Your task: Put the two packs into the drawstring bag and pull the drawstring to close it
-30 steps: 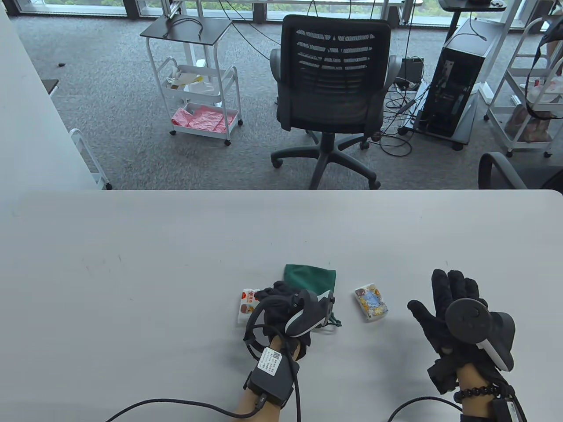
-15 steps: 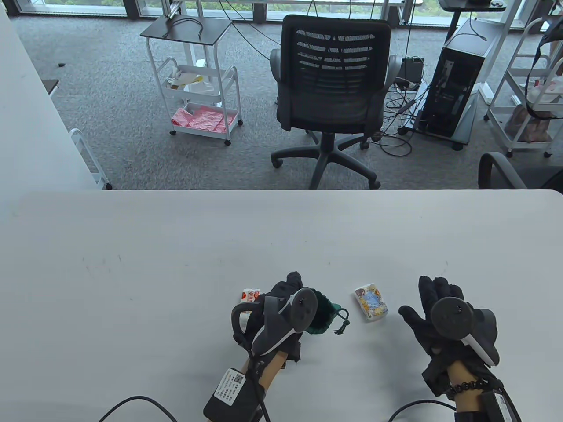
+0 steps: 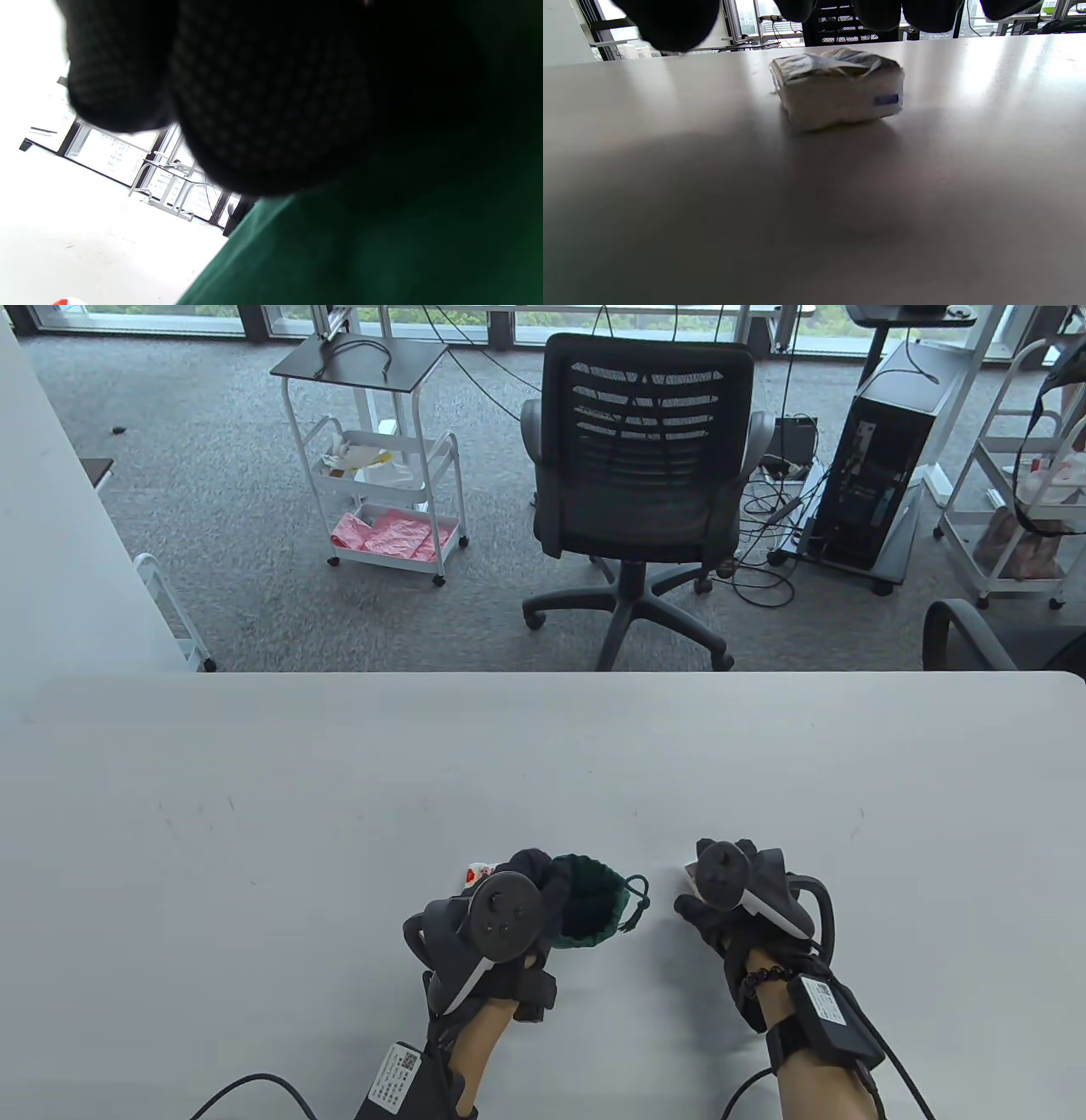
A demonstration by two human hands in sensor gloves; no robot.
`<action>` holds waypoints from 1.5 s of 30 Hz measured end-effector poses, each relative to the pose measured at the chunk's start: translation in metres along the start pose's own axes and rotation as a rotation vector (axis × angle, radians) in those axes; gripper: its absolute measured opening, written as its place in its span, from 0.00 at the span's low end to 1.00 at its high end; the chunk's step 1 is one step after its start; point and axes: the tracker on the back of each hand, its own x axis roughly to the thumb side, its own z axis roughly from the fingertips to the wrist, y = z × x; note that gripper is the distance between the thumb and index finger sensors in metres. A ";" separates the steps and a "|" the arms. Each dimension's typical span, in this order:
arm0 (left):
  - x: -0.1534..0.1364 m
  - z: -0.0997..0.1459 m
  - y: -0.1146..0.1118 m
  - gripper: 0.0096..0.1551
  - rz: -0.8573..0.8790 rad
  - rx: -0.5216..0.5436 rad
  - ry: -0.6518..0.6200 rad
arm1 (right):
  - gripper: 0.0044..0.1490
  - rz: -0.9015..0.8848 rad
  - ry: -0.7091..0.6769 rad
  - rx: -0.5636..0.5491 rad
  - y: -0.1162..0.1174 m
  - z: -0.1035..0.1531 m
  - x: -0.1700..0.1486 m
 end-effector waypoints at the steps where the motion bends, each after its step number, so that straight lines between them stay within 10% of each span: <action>1: -0.001 0.000 -0.001 0.23 0.003 0.000 0.005 | 0.51 0.006 0.004 0.015 0.002 0.000 0.001; 24: 0.005 0.004 -0.007 0.23 0.028 -0.023 0.017 | 0.45 0.109 0.052 -0.022 0.016 -0.003 0.002; 45: 0.029 -0.005 -0.025 0.23 -0.069 -0.052 0.041 | 0.38 -0.555 -0.098 -0.403 -0.087 0.082 -0.035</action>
